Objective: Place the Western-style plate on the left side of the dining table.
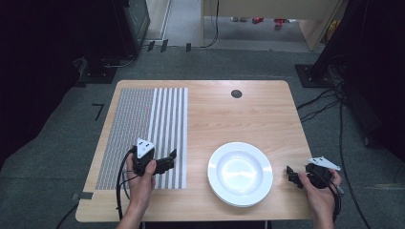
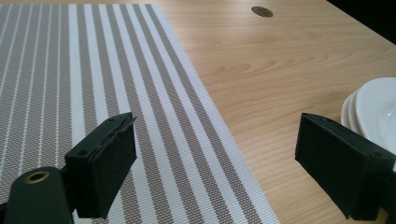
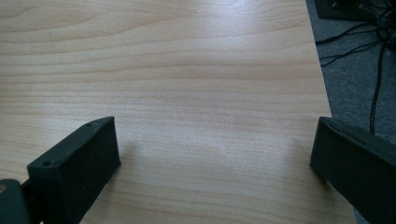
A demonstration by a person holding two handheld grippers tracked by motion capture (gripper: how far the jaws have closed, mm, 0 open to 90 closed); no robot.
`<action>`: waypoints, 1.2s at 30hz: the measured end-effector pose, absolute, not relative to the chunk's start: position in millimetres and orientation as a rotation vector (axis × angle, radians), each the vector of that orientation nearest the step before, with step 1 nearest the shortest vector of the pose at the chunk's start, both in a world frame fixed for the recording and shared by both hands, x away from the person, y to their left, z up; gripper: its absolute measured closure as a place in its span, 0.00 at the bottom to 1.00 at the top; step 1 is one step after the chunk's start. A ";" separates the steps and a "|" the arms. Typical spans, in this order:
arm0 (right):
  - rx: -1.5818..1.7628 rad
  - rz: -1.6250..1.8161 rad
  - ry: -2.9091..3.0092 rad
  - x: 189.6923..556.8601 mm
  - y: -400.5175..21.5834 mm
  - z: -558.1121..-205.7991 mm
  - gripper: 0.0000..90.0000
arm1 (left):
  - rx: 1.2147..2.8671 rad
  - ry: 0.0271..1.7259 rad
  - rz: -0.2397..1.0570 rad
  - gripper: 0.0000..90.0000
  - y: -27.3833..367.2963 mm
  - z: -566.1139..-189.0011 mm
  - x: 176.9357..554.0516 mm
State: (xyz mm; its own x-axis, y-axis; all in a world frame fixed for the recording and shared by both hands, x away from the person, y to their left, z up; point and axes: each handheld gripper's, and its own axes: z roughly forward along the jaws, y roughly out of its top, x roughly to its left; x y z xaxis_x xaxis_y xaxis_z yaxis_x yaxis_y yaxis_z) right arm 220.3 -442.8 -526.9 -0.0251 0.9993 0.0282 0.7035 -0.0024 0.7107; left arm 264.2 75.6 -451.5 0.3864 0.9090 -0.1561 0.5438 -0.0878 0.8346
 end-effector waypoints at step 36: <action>1.751 1.063 1.702 217.0 -399.8 -491.4 0.09 | 1.853 1.173 0.361 0.14 18.4 -469.3 249.1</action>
